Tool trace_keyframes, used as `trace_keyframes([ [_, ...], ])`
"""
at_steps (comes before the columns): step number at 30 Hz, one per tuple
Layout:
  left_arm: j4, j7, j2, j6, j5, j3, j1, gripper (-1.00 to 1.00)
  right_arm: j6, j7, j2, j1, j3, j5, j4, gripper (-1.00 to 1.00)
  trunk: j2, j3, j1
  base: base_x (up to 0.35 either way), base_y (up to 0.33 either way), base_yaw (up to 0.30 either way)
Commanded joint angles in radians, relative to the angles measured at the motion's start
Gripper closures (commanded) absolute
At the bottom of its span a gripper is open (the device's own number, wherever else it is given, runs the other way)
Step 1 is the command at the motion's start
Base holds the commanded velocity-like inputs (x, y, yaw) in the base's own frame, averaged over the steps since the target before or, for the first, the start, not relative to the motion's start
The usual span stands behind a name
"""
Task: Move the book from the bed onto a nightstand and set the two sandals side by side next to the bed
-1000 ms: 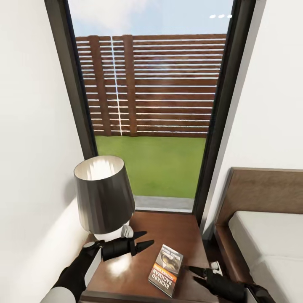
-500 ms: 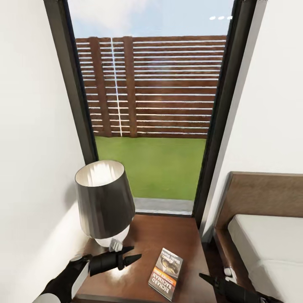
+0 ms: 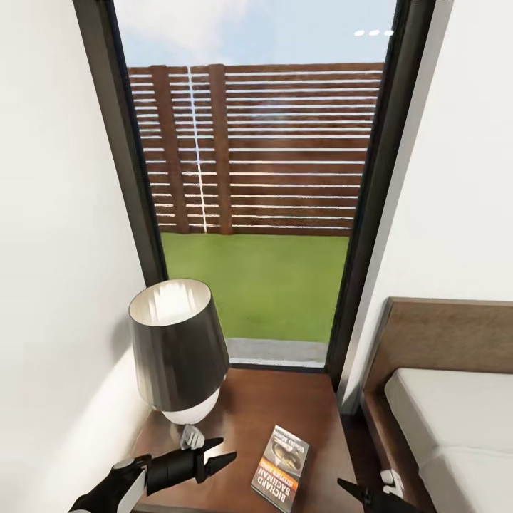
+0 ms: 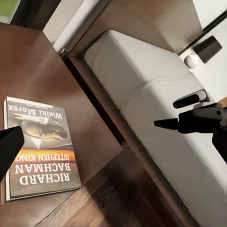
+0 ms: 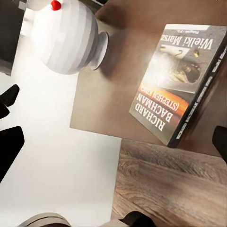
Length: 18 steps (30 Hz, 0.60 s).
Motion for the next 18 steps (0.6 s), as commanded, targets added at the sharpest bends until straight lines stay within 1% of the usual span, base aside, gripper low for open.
trace_keyframes([
  [1,0.001,-0.001,0.001,-0.004,0.004,-0.003,-0.001,-1.0,0.01,0.002,0.0,0.0,0.003,-0.009,0.001,-1.0,0.007,0.002,-0.004,0.0,0.0,0.0],
  [4,0.003,-0.001,0.001,-0.004,0.003,-0.004,-0.001,-1.0,0.008,0.002,0.0,0.0,0.003,-0.009,0.003,-1.0,0.028,0.012,-0.016,0.0,0.0,0.0],
  [6,0.028,-0.001,0.001,-0.006,0.003,-0.004,-0.001,-1.0,0.003,0.002,0.0,0.0,0.003,-0.008,0.004,-1.0,0.042,0.018,-0.023,0.0,0.0,0.0],
  [8,0.053,0.011,0.001,-0.018,0.003,-0.004,-0.001,-1.0,-0.027,0.001,0.0,0.0,0.003,-0.008,0.007,-1.0,0.056,0.024,-0.031,0.0,0.0,0.0],
  [10,0.093,0.05,0.003,-0.052,0.003,-0.003,-0.001,-1.0,-0.07,0.0,0.0,0.0,0.003,-0.007,0.017,-1.0,0.07,0.03,-0.039,0.0,0.0,0.0],
  [13,0.183,0.116,0.011,-0.13,0.003,-0.004,-0.001,-1.0,-0.106,-0.002,0.0,0.0,0.003,-0.007,0.09,-1.0,0.091,0.04,-0.05,0.0,0.0,0.0],
  [15,0.236,0.14,0.013,-0.175,0.003,-0.005,-0.001,-1.0,-0.12,-0.003,0.0,0.0,0.003,-0.007,0.143,-1.0,0.105,0.046,-0.058,0.0,0.0,0.0],
  [17,0.272,0.153,0.015,-0.194,0.003,-0.004,-0.001,-1.0,-0.146,-0.004,0.0,0.0,0.003,-0.007,0.167,-1.0,0.119,0.052,-0.065,0.0,0.0,0.0],
  [18,0.299,0.167,0.018,-0.205,0.003,-0.004,-0.001,-1.0,-0.188,-0.004,0.0,0.001,0.003,-0.007,0.186,-1.0,0.126,0.056,-0.069,0.0,0.0,0.0],
])
